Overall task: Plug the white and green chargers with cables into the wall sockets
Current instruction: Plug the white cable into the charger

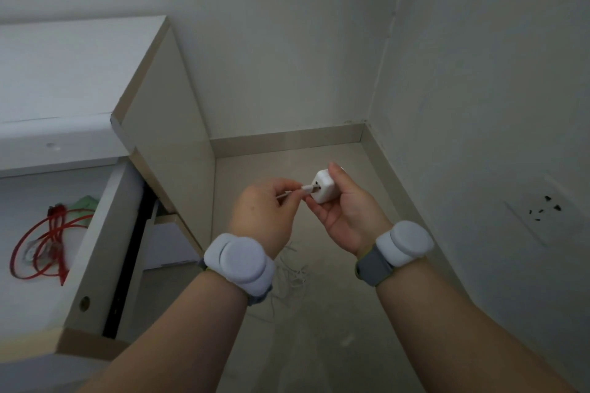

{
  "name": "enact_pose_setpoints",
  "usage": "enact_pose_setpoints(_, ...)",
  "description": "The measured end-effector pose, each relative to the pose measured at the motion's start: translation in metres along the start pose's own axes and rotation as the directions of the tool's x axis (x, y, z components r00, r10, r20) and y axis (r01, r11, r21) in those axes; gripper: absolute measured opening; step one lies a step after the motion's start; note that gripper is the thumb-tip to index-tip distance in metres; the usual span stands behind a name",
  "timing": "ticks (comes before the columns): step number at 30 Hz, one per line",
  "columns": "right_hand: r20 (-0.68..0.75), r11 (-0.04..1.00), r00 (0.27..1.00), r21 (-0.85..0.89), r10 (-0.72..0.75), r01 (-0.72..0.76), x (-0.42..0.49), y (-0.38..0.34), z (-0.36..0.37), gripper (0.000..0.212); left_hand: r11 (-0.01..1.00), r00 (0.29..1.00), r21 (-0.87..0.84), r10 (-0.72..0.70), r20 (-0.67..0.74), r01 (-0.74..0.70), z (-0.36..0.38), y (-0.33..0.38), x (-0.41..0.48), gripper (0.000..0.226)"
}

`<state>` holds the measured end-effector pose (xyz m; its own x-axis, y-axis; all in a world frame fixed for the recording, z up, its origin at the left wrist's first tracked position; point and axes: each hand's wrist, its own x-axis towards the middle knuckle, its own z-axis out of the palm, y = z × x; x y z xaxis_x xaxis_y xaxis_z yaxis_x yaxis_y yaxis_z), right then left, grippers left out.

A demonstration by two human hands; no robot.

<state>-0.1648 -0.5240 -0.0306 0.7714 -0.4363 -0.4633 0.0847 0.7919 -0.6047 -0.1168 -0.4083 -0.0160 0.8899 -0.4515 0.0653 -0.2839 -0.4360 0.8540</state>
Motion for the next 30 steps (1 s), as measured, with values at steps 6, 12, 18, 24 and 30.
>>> enact_pose_setpoints(6,-0.005,1.000,1.000,-0.014,0.001,-0.001,-0.001,-0.001,0.003,0.021,0.889,0.925,0.336,0.364,-0.106,-0.311,-0.002,-0.002,-0.006,0.019)
enact_pose_setpoints(12,-0.013,0.998,1.000,-0.055,0.026,-0.026,-0.003,-0.002,0.005,0.025,0.729,0.812,0.512,0.575,-0.098,-0.455,-0.005,-0.009,-0.003,0.026)
enact_pose_setpoints(18,-0.068,0.989,0.996,-0.139,0.049,-0.058,-0.004,-0.002,0.004,0.028,0.635,0.751,0.571,0.659,-0.048,-0.521,-0.002,-0.012,-0.007,0.021)
enact_pose_setpoints(24,-0.057,0.978,0.995,-0.186,0.085,-0.095,-0.008,-0.005,0.004,0.032,0.600,0.706,0.540,0.708,-0.014,-0.591,-0.001,-0.011,-0.009,0.012)
enact_pose_setpoints(30,-0.062,0.973,0.994,-0.206,0.093,-0.104,-0.009,-0.008,0.003,0.032,0.580,0.685,0.540,0.728,-0.008,-0.610,0.002,-0.017,-0.009,0.014)
